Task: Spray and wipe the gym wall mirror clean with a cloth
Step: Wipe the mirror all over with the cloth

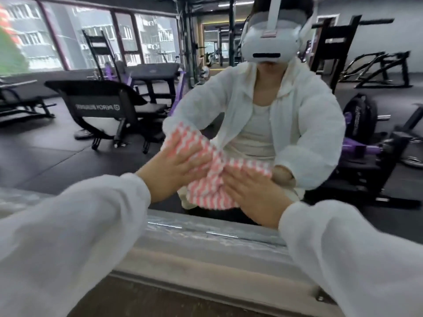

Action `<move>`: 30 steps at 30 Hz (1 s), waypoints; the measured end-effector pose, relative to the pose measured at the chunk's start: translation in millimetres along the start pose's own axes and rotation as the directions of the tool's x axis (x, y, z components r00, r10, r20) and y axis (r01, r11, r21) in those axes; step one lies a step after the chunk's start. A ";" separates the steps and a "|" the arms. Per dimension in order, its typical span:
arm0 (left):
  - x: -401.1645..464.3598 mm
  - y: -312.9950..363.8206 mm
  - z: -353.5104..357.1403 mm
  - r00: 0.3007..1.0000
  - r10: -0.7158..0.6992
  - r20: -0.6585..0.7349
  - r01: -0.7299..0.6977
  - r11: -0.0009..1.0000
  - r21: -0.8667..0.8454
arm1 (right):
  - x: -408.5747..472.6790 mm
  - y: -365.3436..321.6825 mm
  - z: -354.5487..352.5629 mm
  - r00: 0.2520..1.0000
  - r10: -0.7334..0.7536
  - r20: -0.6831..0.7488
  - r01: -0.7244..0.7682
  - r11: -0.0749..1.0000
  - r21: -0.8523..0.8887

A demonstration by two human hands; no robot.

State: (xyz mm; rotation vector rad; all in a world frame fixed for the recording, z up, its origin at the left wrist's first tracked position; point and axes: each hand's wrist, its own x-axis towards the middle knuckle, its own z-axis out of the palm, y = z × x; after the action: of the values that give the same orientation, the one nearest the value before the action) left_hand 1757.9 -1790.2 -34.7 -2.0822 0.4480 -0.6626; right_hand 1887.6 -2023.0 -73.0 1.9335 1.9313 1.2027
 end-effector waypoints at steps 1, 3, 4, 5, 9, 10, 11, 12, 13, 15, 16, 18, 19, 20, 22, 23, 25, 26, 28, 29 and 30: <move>-4.8 12.6 -2.9 0.997 0.036 0.074 -0.033 0.999 -0.041 | -6.3 -12.1 9.2 0.998 -0.030 0.052 0.028 0.999 0.027; -15.0 35.3 -6.8 0.966 0.107 0.236 -0.082 0.990 -0.112 | -14.3 -36.6 28.2 0.970 -0.132 0.204 0.119 0.990 0.076; -16.5 46.0 -12.2 0.935 0.134 0.329 -0.088 0.985 -0.150 | -12.7 -46.6 31.1 0.942 -0.159 0.296 0.128 0.984 0.120; -16.7 54.0 -15.4 0.905 0.146 0.400 -0.081 0.981 -0.175 | -9.6 -56.5 35.0 0.915 -0.170 0.367 0.121 0.981 0.154; -25.4 82.3 -4.0 0.826 0.147 0.545 -0.048 0.980 -0.191 | -8.6 -84.1 52.6 0.811 -0.202 0.549 0.142 0.978 0.150; -30.4 86.0 -0.5 0.833 0.135 0.537 -0.047 0.984 -0.174 | -7.4 -86.5 54.1 0.815 -0.218 0.537 0.153 0.975 0.164; -33.6 90.3 3.2 0.857 0.119 0.502 -0.037 0.985 -0.170 | -6.0 -89.8 53.9 0.820 -0.231 0.523 0.174 0.972 0.156; -39.9 98.7 13.6 0.880 0.127 0.457 -0.050 0.983 -0.177 | -9.8 -92.2 57.1 0.817 -0.240 0.525 0.194 0.971 0.141; -47.8 105.2 23.1 0.895 0.143 0.422 -0.086 0.985 -0.152 | -17.3 -93.6 63.6 0.825 -0.241 0.510 0.196 0.970 0.142; -48.3 118.1 34.2 0.882 0.173 0.438 -0.117 0.981 -0.152 | -29.0 -93.9 66.4 0.832 -0.195 0.519 0.160 0.981 0.111; -47.3 125.8 39.3 0.868 0.171 0.466 -0.093 0.978 -0.186 | -35.6 -92.8 69.1 0.864 -0.158 0.477 0.125 0.987 0.100; -29.1 137.5 37.2 0.829 0.171 0.533 -0.051 0.971 -0.232 | -51.7 -87.9 66.9 0.870 -0.118 0.479 0.087 0.993 0.086; -18.1 144.1 35.8 0.817 0.208 0.538 -0.078 0.964 -0.254 | -64.5 -86.6 68.0 0.860 -0.088 0.503 0.066 0.996 0.061; -7.3 153.9 36.6 0.831 0.241 0.502 -0.107 0.954 -0.280 | -79.1 -82.4 65.0 0.850 -0.038 0.526 0.027 0.999 0.028; 21.1 174.4 31.6 0.796 0.310 0.520 -0.118 0.922 -0.369 | -110.3 -77.4 62.5 0.834 0.057 0.549 -0.066 0.998 -0.003; 38.9 181.8 25.3 0.791 0.319 0.522 -0.094 0.907 -0.411 | -125.9 -74.2 61.6 0.835 0.121 0.537 -0.133 0.991 -0.016; 59.7 186.3 11.7 0.814 0.301 0.496 -0.075 0.903 -0.424 | -140.9 -71.7 52.5 0.816 0.230 0.531 -0.237 0.970 -0.057; 61.7 183.6 10.0 0.839 0.265 0.475 -0.062 0.914 -0.401 | -144.7 -70.0 48.3 0.815 0.262 0.518 -0.267 0.961 -0.066; 70.5 172.3 18.6 0.967 0.153 0.203 -0.083 0.944 -0.318 | -143.7 -61.2 35.8 0.814 0.335 0.474 -0.342 0.937 -0.074; 75.2 162.5 22.0 0.993 0.085 0.080 -0.060 0.959 -0.277 | -138.4 -53.0 27.5 0.825 0.376 0.422 -0.369 0.924 -0.102; 79.1 150.1 22.3 1.000 0.026 -0.008 -0.027 0.961 -0.274 | -131.2 -42.9 18.0 0.830 0.419 0.368 -0.393 0.908 -0.146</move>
State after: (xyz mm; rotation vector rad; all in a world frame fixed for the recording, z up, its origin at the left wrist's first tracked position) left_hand 1824.0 -1900.6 -147.5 -2.3305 0.5975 -0.6174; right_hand 1885.9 -2126.2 -166.4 2.4054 1.3048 0.8446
